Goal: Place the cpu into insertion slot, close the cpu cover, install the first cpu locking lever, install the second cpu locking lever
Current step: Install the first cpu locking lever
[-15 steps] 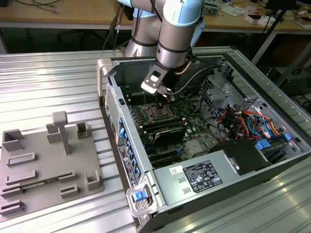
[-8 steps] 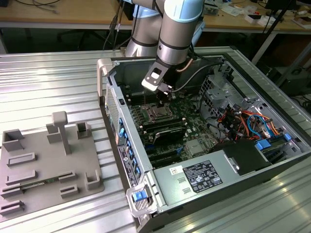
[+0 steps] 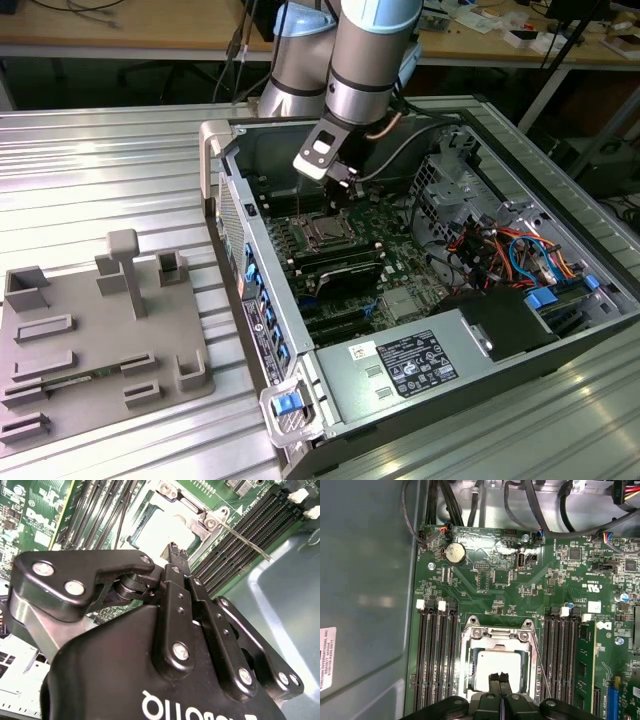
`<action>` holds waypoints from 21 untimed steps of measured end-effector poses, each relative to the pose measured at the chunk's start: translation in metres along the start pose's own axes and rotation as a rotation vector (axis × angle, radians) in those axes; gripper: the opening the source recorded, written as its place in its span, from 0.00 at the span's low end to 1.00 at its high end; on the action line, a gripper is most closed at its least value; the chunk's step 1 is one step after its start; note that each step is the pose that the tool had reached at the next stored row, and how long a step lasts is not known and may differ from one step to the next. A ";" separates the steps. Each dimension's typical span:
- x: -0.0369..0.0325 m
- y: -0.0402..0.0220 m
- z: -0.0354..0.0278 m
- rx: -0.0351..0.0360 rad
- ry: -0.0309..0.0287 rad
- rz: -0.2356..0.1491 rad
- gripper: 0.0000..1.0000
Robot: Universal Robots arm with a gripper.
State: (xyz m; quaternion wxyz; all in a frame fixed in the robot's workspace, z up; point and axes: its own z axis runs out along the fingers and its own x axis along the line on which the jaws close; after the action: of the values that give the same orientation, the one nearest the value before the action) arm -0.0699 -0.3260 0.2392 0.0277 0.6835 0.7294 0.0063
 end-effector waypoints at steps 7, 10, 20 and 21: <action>-0.0002 0.0003 -0.0069 -0.0002 0.0000 -0.007 0.11; -0.0002 0.0003 -0.0071 -0.0017 0.0025 -0.059 0.11; -0.0002 0.0004 -0.0071 -0.0020 0.0029 -0.066 0.11; -0.0002 0.0003 -0.0072 -0.0022 0.0033 -0.074 0.11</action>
State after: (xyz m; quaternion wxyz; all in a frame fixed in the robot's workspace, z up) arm -0.0699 -0.3260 0.2464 0.0274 0.6558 0.7544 0.0072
